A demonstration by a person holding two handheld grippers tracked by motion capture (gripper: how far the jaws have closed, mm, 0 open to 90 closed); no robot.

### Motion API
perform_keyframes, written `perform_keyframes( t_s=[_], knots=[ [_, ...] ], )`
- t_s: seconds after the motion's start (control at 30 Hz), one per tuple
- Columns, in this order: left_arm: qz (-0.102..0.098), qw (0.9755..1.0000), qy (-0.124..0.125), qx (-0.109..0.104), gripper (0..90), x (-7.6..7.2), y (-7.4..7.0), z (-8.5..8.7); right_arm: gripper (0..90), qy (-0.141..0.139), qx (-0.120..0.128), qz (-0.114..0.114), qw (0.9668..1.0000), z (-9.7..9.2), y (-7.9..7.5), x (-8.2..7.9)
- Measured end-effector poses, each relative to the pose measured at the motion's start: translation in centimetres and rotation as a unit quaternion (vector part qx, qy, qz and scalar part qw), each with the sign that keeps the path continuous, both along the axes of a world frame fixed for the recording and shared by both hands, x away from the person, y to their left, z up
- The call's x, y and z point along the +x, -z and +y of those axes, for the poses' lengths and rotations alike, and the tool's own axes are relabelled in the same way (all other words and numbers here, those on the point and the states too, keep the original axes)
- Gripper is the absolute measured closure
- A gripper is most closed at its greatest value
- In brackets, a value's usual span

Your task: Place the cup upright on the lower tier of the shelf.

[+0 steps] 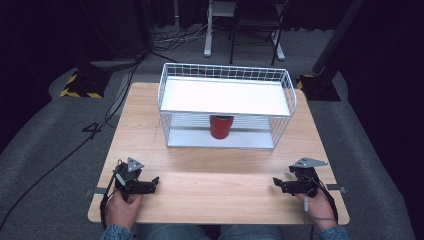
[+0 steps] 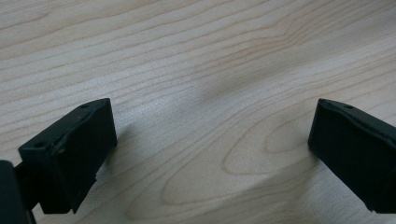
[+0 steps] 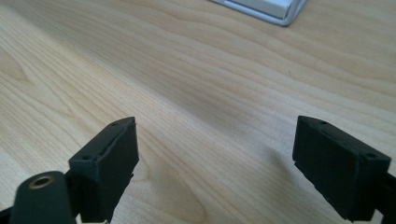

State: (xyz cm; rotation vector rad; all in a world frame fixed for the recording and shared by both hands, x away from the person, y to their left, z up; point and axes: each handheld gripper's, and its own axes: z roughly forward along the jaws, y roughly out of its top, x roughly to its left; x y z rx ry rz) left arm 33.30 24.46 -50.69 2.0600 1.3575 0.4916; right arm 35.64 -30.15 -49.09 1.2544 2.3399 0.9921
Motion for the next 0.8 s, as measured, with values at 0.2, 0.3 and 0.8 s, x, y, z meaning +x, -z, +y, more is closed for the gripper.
perform_keyframes(
  t_s=[0.2, 0.3, 0.8],
  knots=[
    [0.000, 1.0000, 0.000, 0.000, 1.4, 0.0, 0.0, 0.0, 14.6, 0.003, -0.008, -0.014, 0.9999, 0.2, 1.0, -0.2],
    [0.000, 1.0000, 0.000, 0.000, 1.4, 0.0, 0.0, 0.0, 13.6, 0.004, -0.015, -0.028, 0.9995, 0.4, 1.2, -0.3],
    [0.001, 1.0000, 0.004, 0.000, 1.2, 0.1, 0.0, 0.0, 11.1, 0.003, -0.012, -0.036, 0.9993, 0.4, 1.5, -0.3]
  ],
)
